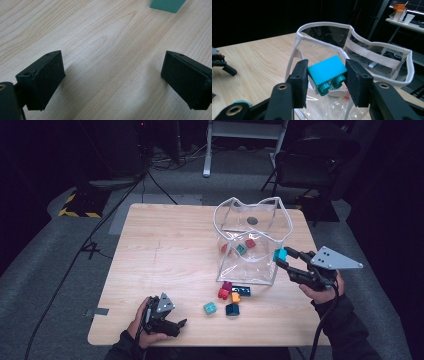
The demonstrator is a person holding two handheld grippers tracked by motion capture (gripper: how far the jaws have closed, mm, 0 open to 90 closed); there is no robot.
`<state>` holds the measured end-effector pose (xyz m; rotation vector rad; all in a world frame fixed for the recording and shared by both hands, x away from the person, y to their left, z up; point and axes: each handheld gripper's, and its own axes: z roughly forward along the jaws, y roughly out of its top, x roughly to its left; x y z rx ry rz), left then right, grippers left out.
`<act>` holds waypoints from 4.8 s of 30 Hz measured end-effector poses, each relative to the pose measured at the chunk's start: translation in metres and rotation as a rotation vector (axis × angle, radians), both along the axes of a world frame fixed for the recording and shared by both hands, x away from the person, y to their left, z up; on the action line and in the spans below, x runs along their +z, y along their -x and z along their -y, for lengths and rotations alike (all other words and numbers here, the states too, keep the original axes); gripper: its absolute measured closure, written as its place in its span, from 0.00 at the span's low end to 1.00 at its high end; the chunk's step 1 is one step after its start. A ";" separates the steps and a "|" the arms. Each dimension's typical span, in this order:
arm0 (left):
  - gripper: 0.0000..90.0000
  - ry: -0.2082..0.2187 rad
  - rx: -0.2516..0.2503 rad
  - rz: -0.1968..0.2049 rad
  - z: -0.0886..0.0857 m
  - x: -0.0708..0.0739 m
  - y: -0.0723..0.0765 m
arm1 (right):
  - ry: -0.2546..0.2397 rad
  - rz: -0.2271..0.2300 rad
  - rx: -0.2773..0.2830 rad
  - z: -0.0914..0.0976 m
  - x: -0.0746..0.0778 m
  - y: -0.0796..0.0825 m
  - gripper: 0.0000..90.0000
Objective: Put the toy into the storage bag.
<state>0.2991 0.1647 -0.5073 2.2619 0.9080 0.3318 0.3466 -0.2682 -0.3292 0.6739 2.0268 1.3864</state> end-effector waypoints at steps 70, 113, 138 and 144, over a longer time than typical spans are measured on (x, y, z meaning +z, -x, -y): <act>0.06 -0.002 0.008 0.002 -0.001 0.000 0.001 | 0.021 -0.055 -0.175 -0.033 0.020 -0.098 0.61; 0.06 -0.003 0.008 0.002 -0.001 0.000 0.001 | 0.027 0.008 -0.027 -0.014 0.023 -0.016 0.44; 0.06 -0.003 0.008 0.002 -0.001 0.000 0.001 | 0.148 -0.168 0.099 -0.029 -0.098 0.002 0.44; 0.06 -0.002 0.008 0.002 -0.001 0.000 0.001 | 0.190 -0.217 0.132 -0.034 -0.127 -0.008 0.44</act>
